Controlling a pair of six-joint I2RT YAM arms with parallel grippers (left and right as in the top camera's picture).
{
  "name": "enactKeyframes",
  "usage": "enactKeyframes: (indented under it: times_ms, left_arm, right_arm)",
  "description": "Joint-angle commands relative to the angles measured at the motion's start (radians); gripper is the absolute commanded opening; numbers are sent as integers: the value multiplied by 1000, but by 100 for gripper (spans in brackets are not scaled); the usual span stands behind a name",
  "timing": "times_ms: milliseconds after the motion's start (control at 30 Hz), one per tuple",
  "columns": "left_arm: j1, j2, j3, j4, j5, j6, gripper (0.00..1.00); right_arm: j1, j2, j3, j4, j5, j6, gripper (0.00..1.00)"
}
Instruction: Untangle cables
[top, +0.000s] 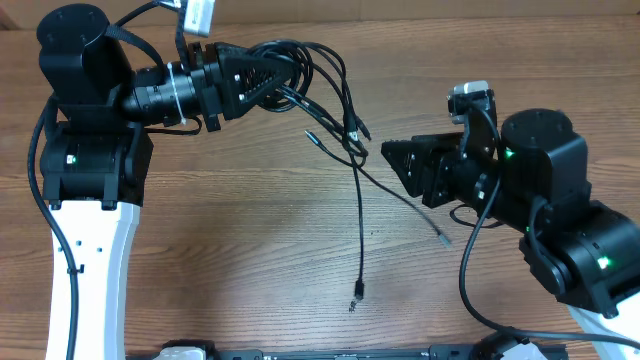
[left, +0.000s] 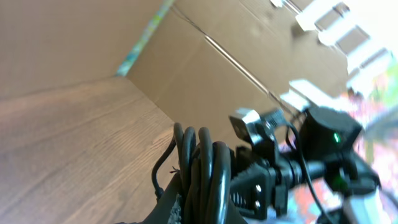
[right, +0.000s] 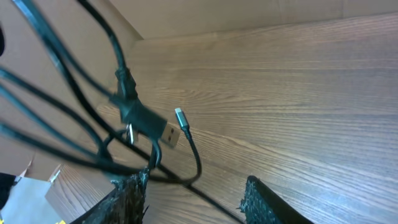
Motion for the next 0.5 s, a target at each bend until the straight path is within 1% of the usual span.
enactKeyframes:
  times_ms: [0,33,100,167,200,267,367,467]
  left_arm:
    - [4,-20,20,6,-91,-195,4]
    - [4,-20,20,6,-97,-229,4]
    - [4,-20,20,6,-97,-254,4]
    - [4,-20,20,3,-97,-254,4]
    - [4,-20,20,3,-101,-256,4]
    - [4,-20,20,-3,-114,-293,4]
    - [4,-20,20,-38,-122,-380,4]
    - [4,-20,20,-90,-122,-435,4]
  right_arm:
    - [-3,-29,-3,2,-25,38,50]
    - [-3,-29,-3,6,-52,60,50]
    - [-3,-29,-3,14,-94,86,50]
    - [-3,-29,-3,34,-149,129,50]
    - [-3,-29,-3,67,-217,135,50]
    - [-3,-29,-3,90,-257,125,49]
    - [-3,-29,-3,90,-260,37,50]
    - [-3,-29,-3,82,-259,-105,50]
